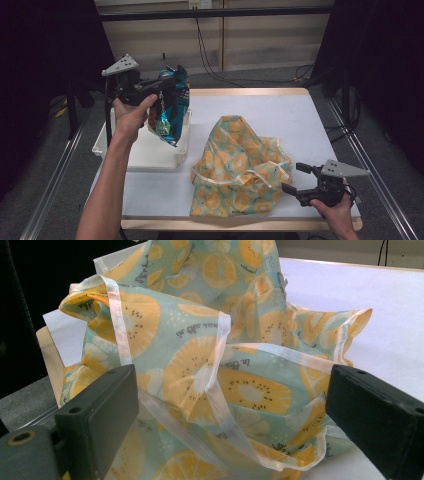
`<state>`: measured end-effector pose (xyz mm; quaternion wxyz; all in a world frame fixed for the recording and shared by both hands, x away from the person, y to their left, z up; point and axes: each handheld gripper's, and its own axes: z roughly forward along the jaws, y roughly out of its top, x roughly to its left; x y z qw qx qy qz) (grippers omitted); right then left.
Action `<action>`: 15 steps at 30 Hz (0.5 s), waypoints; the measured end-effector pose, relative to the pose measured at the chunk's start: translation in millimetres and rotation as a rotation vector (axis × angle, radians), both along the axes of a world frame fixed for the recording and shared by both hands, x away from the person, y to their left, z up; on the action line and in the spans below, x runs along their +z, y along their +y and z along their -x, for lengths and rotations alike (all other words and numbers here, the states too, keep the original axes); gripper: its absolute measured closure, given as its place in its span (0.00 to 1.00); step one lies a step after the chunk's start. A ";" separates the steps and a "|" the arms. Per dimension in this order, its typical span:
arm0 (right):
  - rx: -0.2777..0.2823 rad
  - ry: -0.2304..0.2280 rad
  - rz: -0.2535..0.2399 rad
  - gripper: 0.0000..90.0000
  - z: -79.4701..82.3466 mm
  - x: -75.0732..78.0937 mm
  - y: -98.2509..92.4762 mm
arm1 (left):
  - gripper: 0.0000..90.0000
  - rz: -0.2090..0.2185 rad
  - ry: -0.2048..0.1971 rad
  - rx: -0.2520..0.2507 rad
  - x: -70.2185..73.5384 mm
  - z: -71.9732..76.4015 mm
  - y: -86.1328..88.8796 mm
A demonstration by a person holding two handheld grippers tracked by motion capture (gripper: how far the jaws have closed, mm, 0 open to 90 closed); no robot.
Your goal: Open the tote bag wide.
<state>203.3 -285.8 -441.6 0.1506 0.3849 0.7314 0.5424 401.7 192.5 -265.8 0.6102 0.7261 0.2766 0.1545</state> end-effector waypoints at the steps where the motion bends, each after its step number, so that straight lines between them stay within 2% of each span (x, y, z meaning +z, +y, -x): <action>1: -0.001 0.000 0.001 0.07 0.3 -0.3 -0.2 | 1.00 0.002 0.002 0.007 -0.9 -0.2 1.3; 12: -0.005 0.004 0.006 0.07 1.4 -2.0 -1.9 | 1.00 -0.001 0.021 0.054 -9.4 -5.8 18.3; 15: -0.003 0.002 0.006 0.07 0.8 -2.4 -1.9 | 1.00 -0.014 0.030 0.074 -12.1 -9.5 21.8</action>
